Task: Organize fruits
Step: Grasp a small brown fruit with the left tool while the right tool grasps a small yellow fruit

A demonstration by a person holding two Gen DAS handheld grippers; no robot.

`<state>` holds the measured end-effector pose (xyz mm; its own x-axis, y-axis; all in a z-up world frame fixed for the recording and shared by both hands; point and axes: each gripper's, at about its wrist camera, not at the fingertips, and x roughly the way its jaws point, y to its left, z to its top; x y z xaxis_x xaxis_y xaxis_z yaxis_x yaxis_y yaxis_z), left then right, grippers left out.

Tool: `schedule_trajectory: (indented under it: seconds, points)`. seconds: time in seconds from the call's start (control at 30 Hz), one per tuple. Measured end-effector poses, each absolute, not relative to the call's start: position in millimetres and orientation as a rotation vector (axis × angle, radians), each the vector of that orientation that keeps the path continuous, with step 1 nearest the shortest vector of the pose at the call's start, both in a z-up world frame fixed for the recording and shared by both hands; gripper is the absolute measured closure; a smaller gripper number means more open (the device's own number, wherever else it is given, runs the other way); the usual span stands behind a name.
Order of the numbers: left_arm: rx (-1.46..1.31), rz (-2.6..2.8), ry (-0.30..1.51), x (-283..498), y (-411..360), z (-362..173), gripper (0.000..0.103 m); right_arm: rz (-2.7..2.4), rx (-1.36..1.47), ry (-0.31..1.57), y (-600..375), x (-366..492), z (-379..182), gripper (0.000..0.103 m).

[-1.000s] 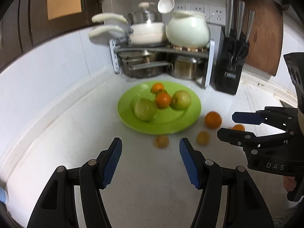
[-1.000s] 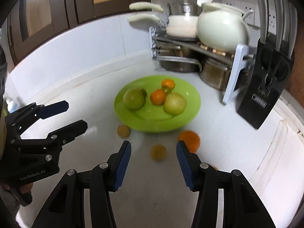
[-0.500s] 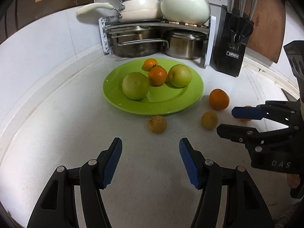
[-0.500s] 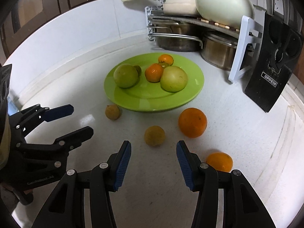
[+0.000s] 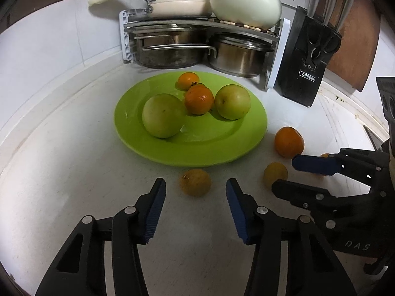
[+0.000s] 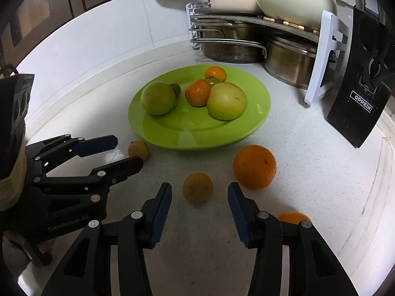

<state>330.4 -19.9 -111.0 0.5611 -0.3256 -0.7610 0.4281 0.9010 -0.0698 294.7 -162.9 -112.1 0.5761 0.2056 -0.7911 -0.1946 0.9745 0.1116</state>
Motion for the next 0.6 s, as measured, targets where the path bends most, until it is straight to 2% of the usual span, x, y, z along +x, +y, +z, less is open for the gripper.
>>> schedule_trajectory:
  seconds: [0.43, 0.6]
  points:
    - [0.121, -0.447, 0.891, 339.7, -25.7, -114.5, 0.070, 0.245, 0.014, 0.954, -162.8, 301.8, -122.9, 0.067]
    - [0.136, -0.443, 0.901, 340.2, -27.7, -117.0, 0.071, 0.249, 0.011, 0.959, -161.2, 302.2, -125.4, 0.069]
